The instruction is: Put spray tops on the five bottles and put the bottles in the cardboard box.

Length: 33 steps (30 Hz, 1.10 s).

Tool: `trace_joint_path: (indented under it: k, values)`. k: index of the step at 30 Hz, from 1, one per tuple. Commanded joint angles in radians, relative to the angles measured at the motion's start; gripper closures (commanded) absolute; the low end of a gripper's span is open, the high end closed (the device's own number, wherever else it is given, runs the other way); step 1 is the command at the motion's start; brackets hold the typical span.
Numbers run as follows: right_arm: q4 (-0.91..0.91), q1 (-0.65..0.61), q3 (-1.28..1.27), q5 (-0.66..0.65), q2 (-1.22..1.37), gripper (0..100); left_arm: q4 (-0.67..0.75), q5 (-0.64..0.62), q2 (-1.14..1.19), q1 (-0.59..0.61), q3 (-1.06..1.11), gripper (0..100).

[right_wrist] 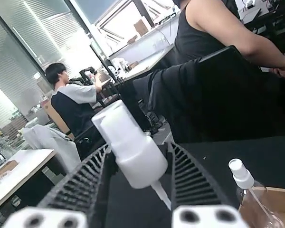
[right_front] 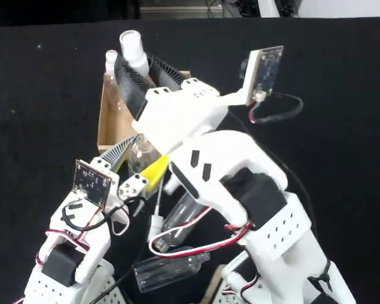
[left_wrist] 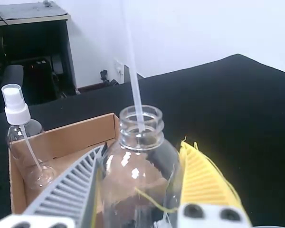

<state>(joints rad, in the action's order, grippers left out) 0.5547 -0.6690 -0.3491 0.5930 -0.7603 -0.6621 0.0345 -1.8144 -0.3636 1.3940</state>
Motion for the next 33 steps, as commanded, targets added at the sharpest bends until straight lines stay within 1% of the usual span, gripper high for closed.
trace_joint_path:
  k: [1, 7, 11, 14, 17, 20, 31, 33]
  values:
    - [-0.014, -0.012, 0.004, -0.017, -0.027, 90.7, 0.028, -0.008, -0.008, -0.008, -0.016, 97]
    - [0.095, -0.014, 0.001, -0.017, -0.047, 90.6, 0.028, -0.008, -0.008, -0.008, -0.015, 97]
    - [0.112, -0.017, -0.028, -0.017, -0.084, 90.6, 0.028, -0.008, -0.008, -0.008, -0.015, 97]
    - [0.114, -0.058, -0.048, -0.034, -0.119, 90.1, 0.028, -0.008, -0.008, -0.008, -0.015, 97]
    - [0.114, -0.114, -0.084, -0.114, -0.139, 83.8, 0.028, -0.008, -0.008, -0.008, -0.015, 97]
    - [0.114, -0.137, -0.119, -0.132, -0.148, 80.4, 0.028, -0.008, -0.009, -0.008, -0.012, 97]
    - [0.118, -0.133, -0.097, -0.14, -0.168, 80.1, 0.028, -0.008, -0.009, -0.007, -0.013, 97]
    - [0.152, -0.106, -0.07, -0.157, -0.206, 80.3, 0.028, -0.008, -0.009, -0.007, -0.013, 97]
